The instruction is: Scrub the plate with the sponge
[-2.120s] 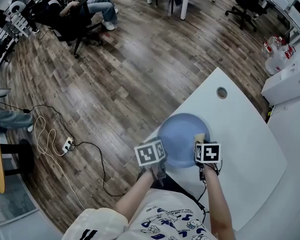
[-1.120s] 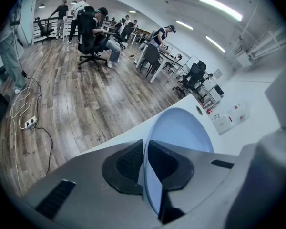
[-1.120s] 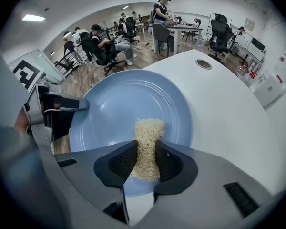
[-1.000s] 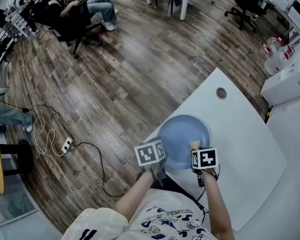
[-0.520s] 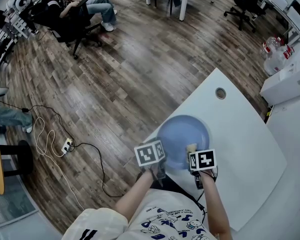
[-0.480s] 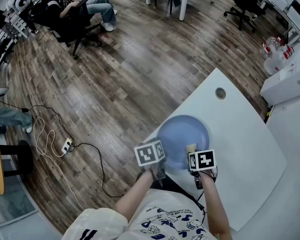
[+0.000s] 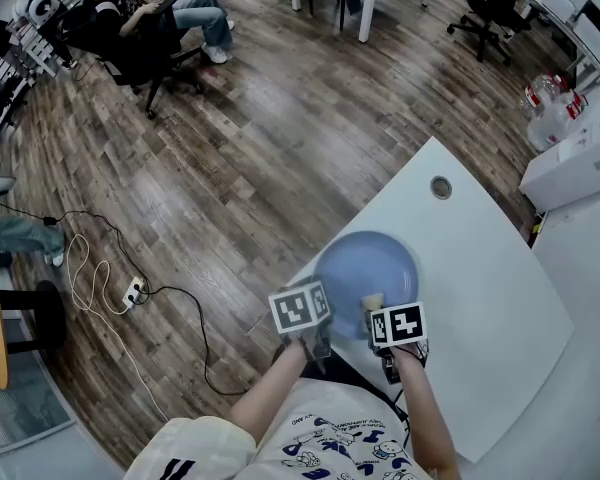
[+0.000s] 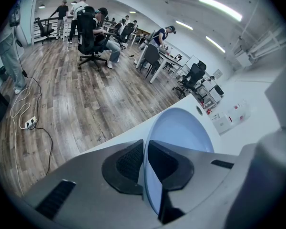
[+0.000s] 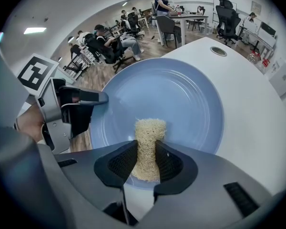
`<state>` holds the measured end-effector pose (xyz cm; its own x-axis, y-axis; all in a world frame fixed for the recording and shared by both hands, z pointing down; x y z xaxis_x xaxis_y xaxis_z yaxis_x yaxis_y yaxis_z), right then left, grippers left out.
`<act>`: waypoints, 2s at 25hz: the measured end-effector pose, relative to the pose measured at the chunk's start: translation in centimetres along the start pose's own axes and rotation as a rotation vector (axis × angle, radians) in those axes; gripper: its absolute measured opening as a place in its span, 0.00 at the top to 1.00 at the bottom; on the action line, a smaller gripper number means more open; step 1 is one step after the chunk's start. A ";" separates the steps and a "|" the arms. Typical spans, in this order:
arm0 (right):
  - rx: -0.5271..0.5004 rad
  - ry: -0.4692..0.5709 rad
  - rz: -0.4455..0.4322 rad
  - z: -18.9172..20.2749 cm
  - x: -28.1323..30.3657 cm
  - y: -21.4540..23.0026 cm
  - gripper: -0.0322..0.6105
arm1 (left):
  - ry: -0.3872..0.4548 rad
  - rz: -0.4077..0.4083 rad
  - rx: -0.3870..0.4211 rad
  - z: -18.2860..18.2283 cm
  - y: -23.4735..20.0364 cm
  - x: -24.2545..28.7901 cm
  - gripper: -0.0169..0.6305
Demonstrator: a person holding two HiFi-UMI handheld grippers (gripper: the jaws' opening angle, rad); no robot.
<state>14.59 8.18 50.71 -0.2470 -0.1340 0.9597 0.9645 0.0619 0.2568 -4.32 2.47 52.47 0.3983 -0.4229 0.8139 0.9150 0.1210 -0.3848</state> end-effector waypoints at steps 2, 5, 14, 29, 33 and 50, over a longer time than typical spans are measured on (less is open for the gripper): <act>-0.001 -0.002 -0.006 0.1 0.1 -0.2 0.77 | 0.000 0.000 0.001 0.0 0.0 0.0 0.93; 0.002 -0.004 -0.019 0.3 0.1 -0.7 0.77 | 0.004 0.000 0.000 0.0 0.2 -0.2 0.93; 0.008 -0.015 -0.077 0.4 0.7 -2.2 0.77 | 0.001 -0.001 0.002 0.2 0.1 -0.1 0.93; 0.066 -0.014 -0.173 -0.2 1.6 -4.3 0.77 | -0.004 -0.005 0.010 0.0 0.1 -0.1 0.93; 0.094 -0.001 -0.194 -0.4 1.8 -4.8 0.77 | -0.008 -0.005 0.008 0.1 0.0 -0.1 0.93; 0.175 0.223 -0.181 -3.5 -0.8 -3.3 0.77 | -0.004 -0.008 0.034 0.0 0.3 0.1 0.93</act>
<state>11.91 4.67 48.69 -0.3679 -0.3703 0.8530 0.8713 0.1831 0.4553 -3.99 2.46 52.45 0.3907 -0.4202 0.8190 0.9200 0.1484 -0.3627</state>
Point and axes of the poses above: the fingertips, and each gripper's own axes: x forward along the fingers, y to its right, z out of its underside, the point moved 8 cm from there along -x, backward along the fingers, and after that the axes turned 13 degrees about x, right-handed, at the moved point
